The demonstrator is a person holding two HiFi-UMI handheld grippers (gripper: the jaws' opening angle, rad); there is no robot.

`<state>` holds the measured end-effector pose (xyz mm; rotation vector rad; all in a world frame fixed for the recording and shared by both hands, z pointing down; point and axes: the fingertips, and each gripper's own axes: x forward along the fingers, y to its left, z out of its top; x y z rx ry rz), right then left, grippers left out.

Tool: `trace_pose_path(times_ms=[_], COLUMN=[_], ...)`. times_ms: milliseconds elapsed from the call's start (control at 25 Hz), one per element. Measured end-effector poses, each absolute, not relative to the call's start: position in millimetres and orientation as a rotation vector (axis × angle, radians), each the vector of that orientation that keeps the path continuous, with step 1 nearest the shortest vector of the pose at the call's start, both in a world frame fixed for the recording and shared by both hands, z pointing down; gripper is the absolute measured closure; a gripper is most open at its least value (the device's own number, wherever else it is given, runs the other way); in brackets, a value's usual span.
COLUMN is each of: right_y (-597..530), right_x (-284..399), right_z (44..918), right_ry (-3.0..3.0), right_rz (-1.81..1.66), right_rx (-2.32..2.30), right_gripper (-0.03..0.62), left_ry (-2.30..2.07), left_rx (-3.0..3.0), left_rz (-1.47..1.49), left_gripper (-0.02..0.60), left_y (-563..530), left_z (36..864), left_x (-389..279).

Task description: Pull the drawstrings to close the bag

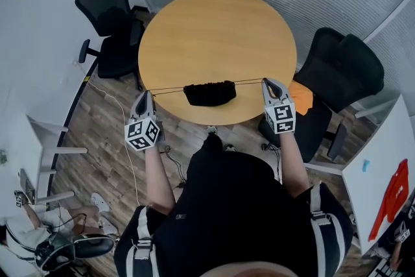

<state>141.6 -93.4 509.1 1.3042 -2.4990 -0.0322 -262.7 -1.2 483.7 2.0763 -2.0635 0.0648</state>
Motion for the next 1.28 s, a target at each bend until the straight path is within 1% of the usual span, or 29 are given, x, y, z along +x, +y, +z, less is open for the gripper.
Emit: trace_pose_path(times_ms=[600, 1280], right_y=[-117.6, -144.7], right_x=[156.7, 188.8], right_z=[510.8, 502.8], right_ry=[-2.526, -2.414], right_rz=[0.1, 0.094], right_rx=[1.444, 1.628], right_gripper=[0.539, 0.537], left_ry=[-2.207, -2.203], left_rx=[1.942, 1.943], left_rz=[0.105, 0.101], left_gripper=[0.566, 0.566], left_y=[-14.1, -39.8], left_z=[480.4, 479.7], left_x=[-290.2, -308.0])
